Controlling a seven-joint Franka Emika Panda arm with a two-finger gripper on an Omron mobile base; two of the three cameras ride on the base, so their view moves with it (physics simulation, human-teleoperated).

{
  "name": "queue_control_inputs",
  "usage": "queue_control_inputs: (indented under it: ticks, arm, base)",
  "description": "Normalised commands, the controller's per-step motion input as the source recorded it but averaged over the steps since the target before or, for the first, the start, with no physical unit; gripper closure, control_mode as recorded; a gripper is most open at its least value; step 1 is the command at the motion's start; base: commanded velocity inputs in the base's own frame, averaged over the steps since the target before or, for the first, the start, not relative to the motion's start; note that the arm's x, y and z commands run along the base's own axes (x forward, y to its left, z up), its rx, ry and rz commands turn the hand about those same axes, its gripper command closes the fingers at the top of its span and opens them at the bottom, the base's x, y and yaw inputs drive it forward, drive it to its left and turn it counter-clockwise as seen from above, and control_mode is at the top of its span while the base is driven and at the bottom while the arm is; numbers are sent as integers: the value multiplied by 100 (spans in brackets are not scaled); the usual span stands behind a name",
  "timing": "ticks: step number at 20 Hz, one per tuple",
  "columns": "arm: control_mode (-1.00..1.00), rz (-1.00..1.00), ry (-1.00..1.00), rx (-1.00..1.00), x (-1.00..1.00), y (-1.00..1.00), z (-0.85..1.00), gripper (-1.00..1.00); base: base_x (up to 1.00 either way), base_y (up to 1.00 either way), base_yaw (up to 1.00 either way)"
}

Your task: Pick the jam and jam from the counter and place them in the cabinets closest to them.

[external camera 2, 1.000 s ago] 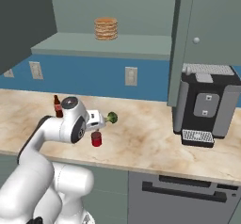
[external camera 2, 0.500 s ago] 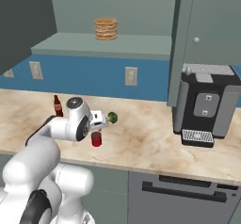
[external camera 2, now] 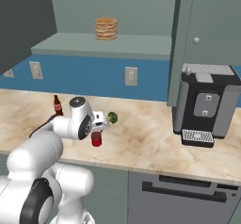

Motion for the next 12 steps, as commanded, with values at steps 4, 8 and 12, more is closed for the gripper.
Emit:
queue_control_inputs:
  ticks: [4, 8, 12]
  arm:
    - [-100, 0, 2, 0, 8, 0, -12, -100]
    - [-100, 0, 1, 0, 16, 0, -21, -100]
    - [-100, 0, 2, 0, 18, 0, -26, -100]
  base:
    - [0, 0, 0]
    - [0, 0, 0]
    - [0, 0, 0]
